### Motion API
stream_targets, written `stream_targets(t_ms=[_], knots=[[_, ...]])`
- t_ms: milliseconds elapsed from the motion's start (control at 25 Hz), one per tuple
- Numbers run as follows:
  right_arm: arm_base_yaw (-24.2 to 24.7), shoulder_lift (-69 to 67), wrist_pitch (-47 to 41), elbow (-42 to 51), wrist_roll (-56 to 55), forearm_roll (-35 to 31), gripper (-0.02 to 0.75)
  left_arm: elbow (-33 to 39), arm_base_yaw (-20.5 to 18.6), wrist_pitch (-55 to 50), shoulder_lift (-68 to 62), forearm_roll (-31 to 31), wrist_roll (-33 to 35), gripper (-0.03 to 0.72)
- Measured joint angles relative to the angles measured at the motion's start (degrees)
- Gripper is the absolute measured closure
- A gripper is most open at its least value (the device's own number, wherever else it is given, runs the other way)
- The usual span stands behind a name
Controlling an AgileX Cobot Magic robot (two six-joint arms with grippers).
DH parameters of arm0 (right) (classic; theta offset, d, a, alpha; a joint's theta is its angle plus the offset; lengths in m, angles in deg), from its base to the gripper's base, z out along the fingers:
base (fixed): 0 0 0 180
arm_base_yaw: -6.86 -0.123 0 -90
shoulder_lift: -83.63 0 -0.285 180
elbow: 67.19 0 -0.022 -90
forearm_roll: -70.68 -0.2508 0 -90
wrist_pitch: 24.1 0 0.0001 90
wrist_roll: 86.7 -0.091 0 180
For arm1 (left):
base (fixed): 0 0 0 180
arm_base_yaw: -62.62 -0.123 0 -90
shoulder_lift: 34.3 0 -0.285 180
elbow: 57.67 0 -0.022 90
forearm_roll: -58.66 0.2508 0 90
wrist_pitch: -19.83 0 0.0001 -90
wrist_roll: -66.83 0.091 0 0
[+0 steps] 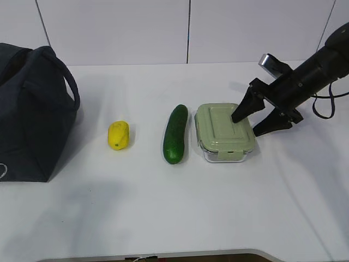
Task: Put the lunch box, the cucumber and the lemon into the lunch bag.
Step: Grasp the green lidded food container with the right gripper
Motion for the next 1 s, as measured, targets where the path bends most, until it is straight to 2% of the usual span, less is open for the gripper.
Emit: stream_targets(t_ms=[160, 600, 1000], knots=[[0.0, 0.33, 0.14, 0.0, -0.22, -0.46, 0.143, 0.0, 0.0, 0.0, 0.0, 0.0, 0.0, 0.257], [-1.51, 3.31, 0.22, 0.35, -0.86, 0.75, 0.147, 0.0, 0.0, 0.0, 0.0, 0.0, 0.0, 0.257], [-2.04, 6.54, 0.22, 4.82, -1.06, 2.81, 0.147, 0.0, 0.0, 0.0, 0.0, 0.0, 0.0, 0.257]])
